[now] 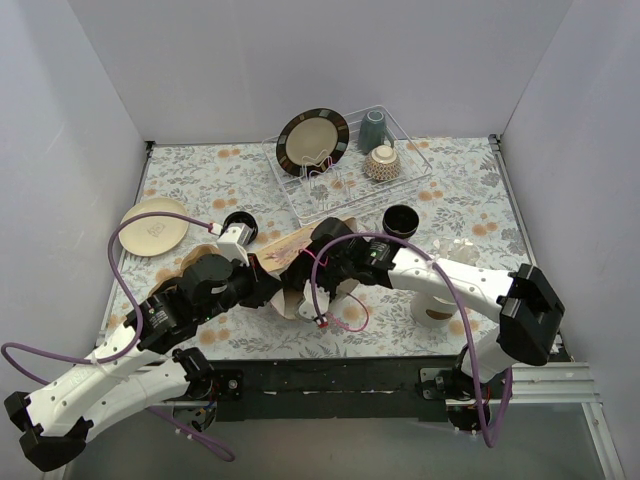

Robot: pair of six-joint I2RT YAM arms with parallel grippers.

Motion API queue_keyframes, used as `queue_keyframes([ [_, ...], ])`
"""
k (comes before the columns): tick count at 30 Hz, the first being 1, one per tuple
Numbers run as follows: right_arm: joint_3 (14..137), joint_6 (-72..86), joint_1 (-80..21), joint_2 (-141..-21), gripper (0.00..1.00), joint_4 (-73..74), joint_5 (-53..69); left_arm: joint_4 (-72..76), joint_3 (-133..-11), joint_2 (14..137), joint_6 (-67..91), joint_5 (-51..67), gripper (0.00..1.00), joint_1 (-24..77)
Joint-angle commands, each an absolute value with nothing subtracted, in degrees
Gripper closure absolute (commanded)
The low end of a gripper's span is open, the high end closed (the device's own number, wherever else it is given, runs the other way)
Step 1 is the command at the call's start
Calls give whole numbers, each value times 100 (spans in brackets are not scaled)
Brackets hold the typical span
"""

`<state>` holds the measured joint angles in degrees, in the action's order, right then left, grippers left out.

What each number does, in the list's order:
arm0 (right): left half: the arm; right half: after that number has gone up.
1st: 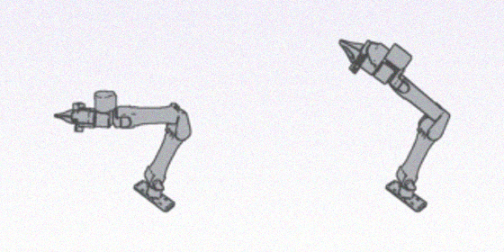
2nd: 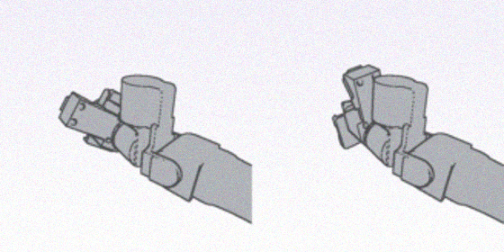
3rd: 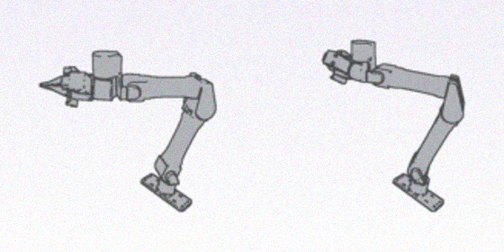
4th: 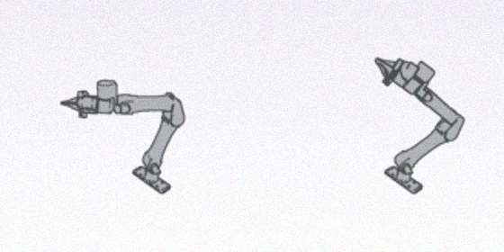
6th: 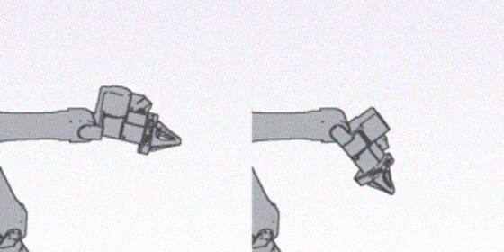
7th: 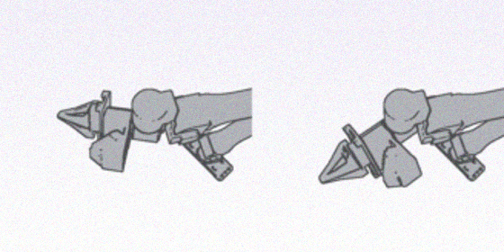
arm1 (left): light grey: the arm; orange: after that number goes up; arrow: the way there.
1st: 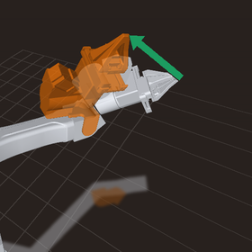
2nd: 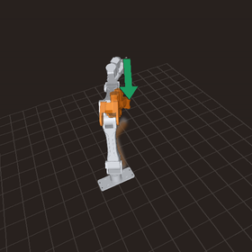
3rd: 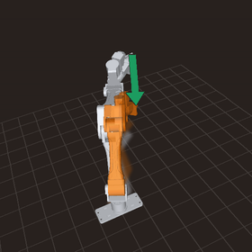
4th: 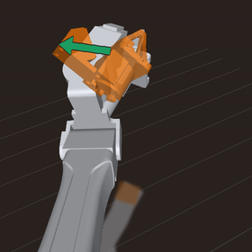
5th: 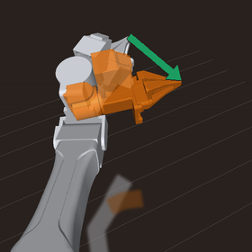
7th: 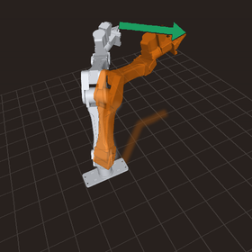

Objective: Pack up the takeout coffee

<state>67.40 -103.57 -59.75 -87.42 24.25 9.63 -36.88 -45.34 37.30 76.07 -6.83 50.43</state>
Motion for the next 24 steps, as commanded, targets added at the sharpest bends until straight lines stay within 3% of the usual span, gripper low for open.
queue_keyframes([
  [1, 6864, -10643, -5968, -8938, 46, 2672, 985, -3683, -4518, 3683, 7567, -589, 100, 5071],
  [11, 7233, -10986, -6117, -9448, 39, 2488, 616, -3366, -4403, 3718, 7515, -387, 100, 5071],
  [12, 7233, -10969, -6126, -9509, 34, 2435, 580, -3366, -4412, 3726, 7506, -378, 100, 5071],
  [13, 7286, -10951, -6152, -9536, 10, 2408, 528, -3375, -4421, 3718, 7488, -369, 100, 5071],
  [24, 7506, -10828, -6170, -9914, 18, 2478, 440, -3287, -4474, 3718, 7506, -378, 100, 5071],
])
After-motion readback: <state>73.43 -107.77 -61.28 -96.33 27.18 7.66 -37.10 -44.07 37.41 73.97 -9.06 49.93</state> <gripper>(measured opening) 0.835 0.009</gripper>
